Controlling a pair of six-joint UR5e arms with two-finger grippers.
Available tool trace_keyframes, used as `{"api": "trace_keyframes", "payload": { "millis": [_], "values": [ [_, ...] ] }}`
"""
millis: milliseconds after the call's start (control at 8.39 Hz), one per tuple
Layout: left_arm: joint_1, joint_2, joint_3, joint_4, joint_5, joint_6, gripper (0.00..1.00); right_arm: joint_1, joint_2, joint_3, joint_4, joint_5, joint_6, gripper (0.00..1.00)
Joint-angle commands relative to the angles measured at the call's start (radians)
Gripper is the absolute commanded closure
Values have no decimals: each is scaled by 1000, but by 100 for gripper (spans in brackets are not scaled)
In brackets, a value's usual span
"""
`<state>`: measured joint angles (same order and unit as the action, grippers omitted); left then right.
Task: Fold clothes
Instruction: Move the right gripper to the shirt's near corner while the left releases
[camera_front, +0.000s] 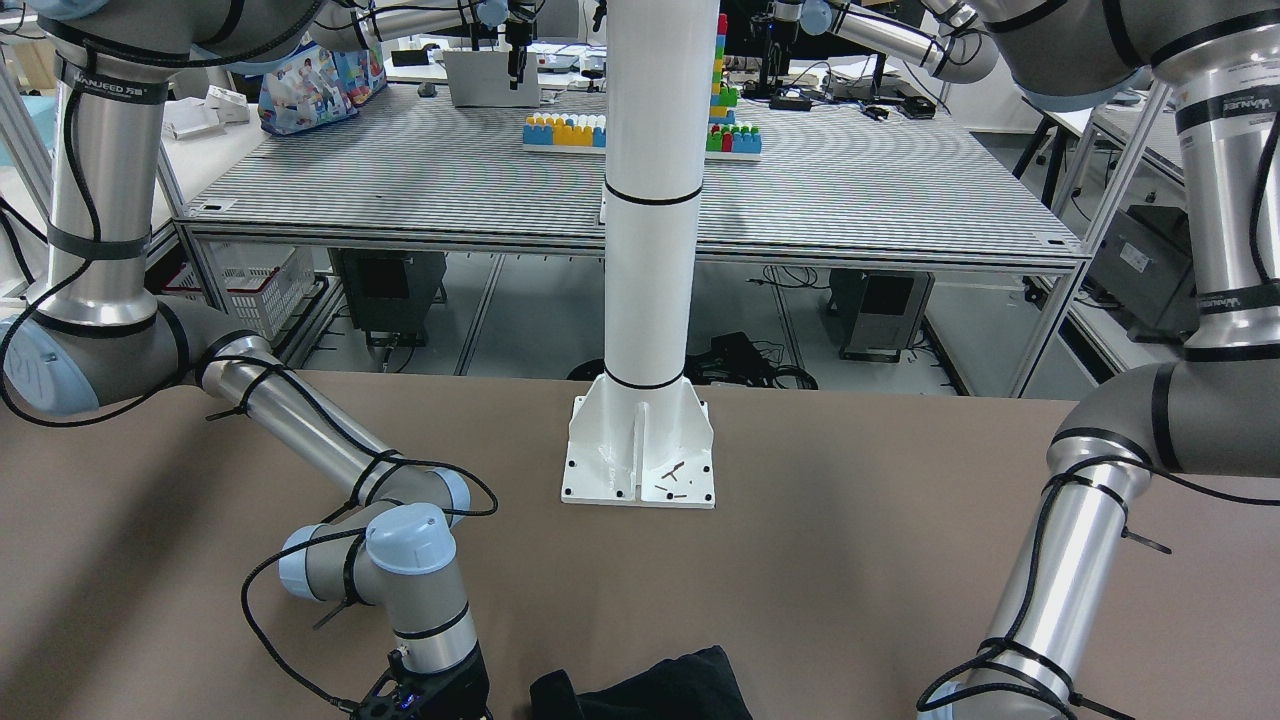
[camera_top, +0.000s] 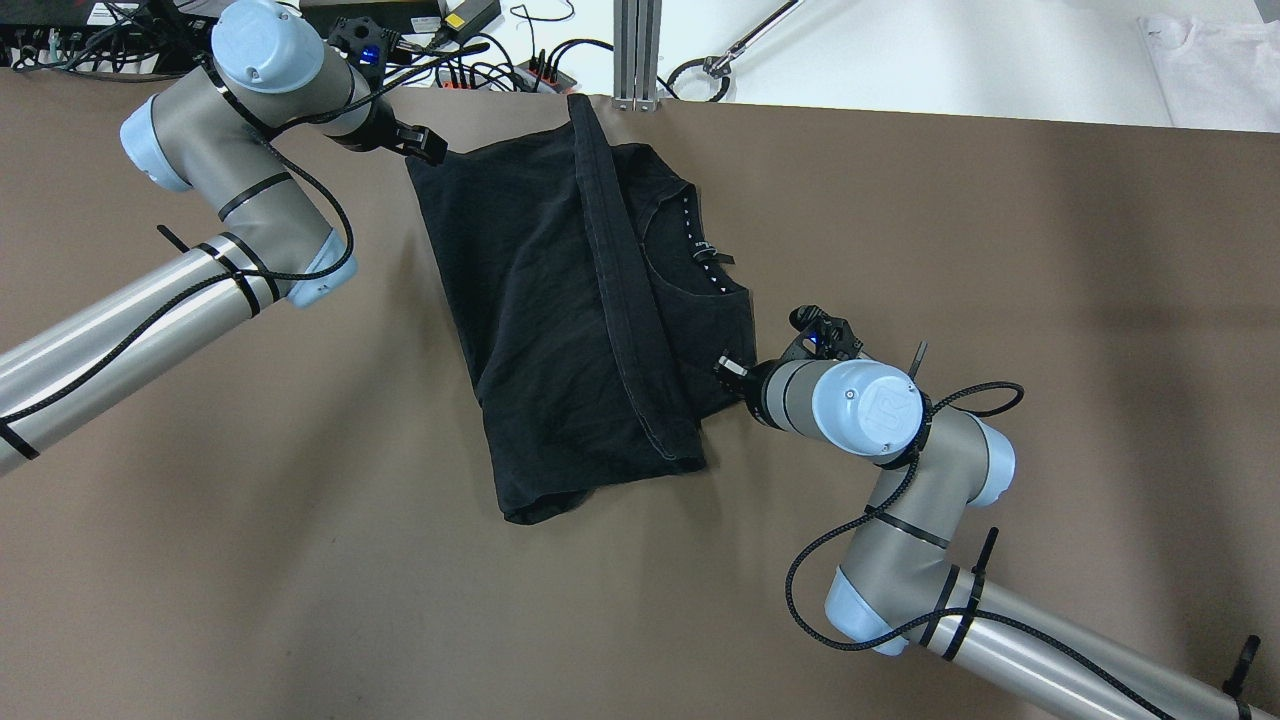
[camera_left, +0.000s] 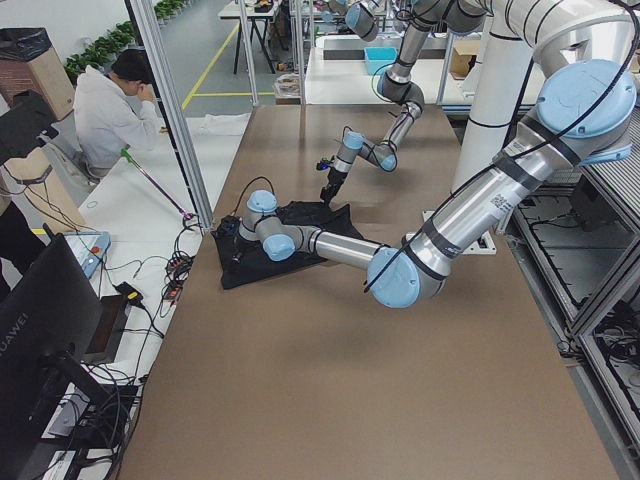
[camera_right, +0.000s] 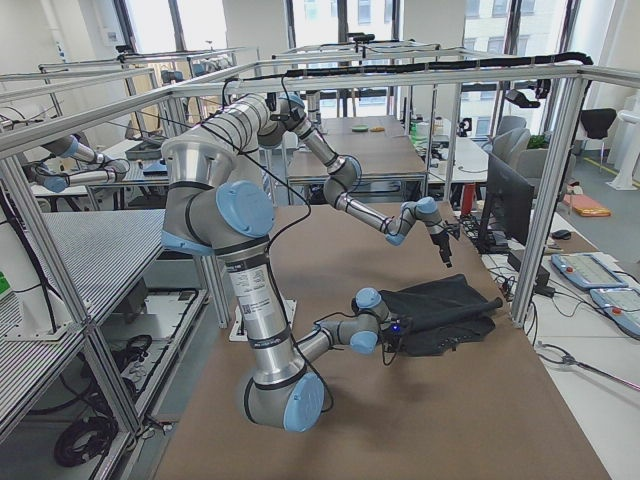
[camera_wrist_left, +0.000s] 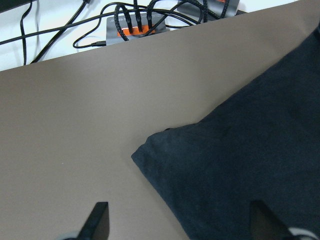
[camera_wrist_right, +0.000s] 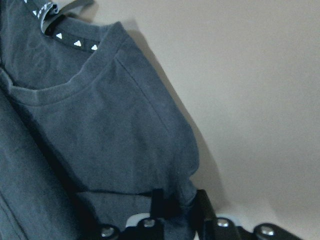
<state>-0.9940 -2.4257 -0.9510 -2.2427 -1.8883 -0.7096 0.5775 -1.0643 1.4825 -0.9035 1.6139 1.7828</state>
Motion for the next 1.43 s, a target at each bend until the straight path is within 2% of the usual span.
{"api": "trace_keyframes", "payload": {
  "millis": [0,238,477,715,1072,1191,1310],
  "values": [
    [0,4,0,0,0,1,0,4,-9,31,-5,-14,4,100],
    [0,4,-2,0,0,-1,0,-19,-43,169,-122,-14,10,100],
    [0,4,-2,0,-3,1,0,-163,-147,365,-195,-104,56,100],
    [0,4,-3,0,-6,-1,0,-205,-200,400,-196,-143,56,100],
    [0,27,-34,0,-9,-1,0,-203,-217,404,-195,-138,46,100],
    [0,28,-34,0,-9,-1,0,-203,-215,404,-202,-138,32,38],
    [0,27,-34,0,-9,-1,0,-196,-209,427,-240,-129,-44,6]
  ]
}}
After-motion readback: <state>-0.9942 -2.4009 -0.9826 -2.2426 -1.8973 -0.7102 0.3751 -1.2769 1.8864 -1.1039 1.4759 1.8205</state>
